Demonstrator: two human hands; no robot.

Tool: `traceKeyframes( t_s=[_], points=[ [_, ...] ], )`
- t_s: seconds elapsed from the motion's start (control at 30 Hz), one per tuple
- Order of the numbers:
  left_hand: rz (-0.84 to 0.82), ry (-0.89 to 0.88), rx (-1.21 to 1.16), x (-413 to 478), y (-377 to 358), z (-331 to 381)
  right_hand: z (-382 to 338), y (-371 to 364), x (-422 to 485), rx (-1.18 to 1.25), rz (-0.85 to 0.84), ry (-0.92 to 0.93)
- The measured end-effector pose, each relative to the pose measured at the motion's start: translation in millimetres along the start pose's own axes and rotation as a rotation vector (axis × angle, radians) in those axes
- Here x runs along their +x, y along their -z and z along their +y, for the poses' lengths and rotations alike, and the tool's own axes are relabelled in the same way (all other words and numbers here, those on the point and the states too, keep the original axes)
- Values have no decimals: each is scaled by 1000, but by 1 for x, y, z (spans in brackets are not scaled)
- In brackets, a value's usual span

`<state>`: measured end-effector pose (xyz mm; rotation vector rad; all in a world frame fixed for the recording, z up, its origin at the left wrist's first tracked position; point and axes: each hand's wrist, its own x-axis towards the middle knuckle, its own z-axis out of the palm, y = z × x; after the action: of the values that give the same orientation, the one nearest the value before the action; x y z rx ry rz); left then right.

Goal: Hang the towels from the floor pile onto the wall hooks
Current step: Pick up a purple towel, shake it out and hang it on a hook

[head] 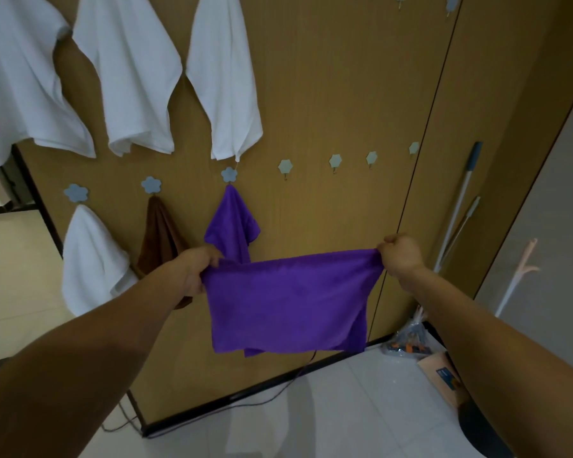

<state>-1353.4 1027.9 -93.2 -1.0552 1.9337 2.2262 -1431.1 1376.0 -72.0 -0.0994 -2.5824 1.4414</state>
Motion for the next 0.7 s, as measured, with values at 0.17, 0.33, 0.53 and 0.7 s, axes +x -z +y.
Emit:
traceKeyframes(
  t_s=[0.17, 0.33, 0.53, 0.7],
  points=[
    [-37, 25, -51, -10, -3, 8, 7, -3, 5, -77, -39, -6],
    [78, -121, -151, -5, -2, 4, 15, -2, 8, 313, -37, -108],
    [187, -195, -123, -3, -2, -1, 13, -3, 12, 491, -74, -87],
    [126, -182, 22, -6, -1, 1, 16, -5, 15, 468, -155, -51]
  ],
)
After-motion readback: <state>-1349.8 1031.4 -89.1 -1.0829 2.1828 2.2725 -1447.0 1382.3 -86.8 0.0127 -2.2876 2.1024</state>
